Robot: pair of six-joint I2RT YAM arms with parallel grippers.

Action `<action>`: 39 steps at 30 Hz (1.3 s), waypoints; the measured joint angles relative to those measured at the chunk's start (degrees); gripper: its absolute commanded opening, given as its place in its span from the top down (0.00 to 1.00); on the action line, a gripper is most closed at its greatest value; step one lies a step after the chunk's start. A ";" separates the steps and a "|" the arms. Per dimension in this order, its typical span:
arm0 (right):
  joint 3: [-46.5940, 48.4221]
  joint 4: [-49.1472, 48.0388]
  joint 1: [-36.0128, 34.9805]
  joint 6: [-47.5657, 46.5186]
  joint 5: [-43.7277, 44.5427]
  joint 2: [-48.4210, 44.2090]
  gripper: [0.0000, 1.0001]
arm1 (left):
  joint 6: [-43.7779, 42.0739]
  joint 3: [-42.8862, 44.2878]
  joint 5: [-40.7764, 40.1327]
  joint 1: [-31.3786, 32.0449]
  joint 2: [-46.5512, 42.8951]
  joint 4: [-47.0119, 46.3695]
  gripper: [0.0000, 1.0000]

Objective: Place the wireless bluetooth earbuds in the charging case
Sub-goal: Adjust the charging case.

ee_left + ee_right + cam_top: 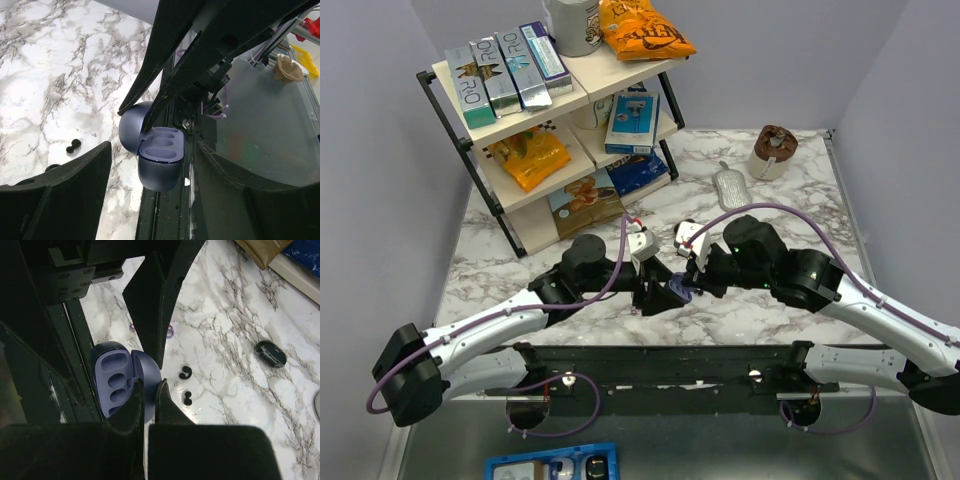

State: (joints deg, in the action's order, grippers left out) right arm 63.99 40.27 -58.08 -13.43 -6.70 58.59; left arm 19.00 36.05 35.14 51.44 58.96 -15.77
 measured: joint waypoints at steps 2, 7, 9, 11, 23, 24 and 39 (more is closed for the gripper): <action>-0.02 -0.04 -0.02 0.09 -0.02 0.00 0.99 | 0.35 -0.04 0.00 0.00 0.24 -0.52 0.33; -0.20 -0.33 -0.04 0.33 -0.04 -0.02 0.99 | 0.74 -0.59 0.02 0.00 0.39 -1.25 0.49; -0.20 -0.39 -0.02 0.33 0.00 -0.02 0.99 | 0.96 -0.66 0.24 0.00 0.48 -1.42 0.58; -0.22 -0.37 -0.04 0.35 0.00 -0.02 0.99 | 1.03 -0.68 0.42 0.04 0.48 -1.75 0.63; -0.74 -1.16 -0.07 0.76 -0.70 -0.37 0.54 | 1.81 -4.24 0.74 0.07 -0.04 -8.13 1.00; -0.74 -1.22 -0.11 0.85 -0.85 -0.42 0.44 | 1.84 -5.22 0.31 0.07 -0.57 -9.27 1.00; -3.02 -9.38 -0.09 10.99 10.03 -7.96 0.16 | 3.17 -13.81 -15.23 0.00 -9.22 -14.99 1.00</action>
State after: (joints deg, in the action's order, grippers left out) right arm 60.97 30.89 -58.17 -2.44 3.33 50.63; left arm 22.17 22.24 19.90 51.44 49.74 -30.76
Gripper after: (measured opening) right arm 0.890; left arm 0.416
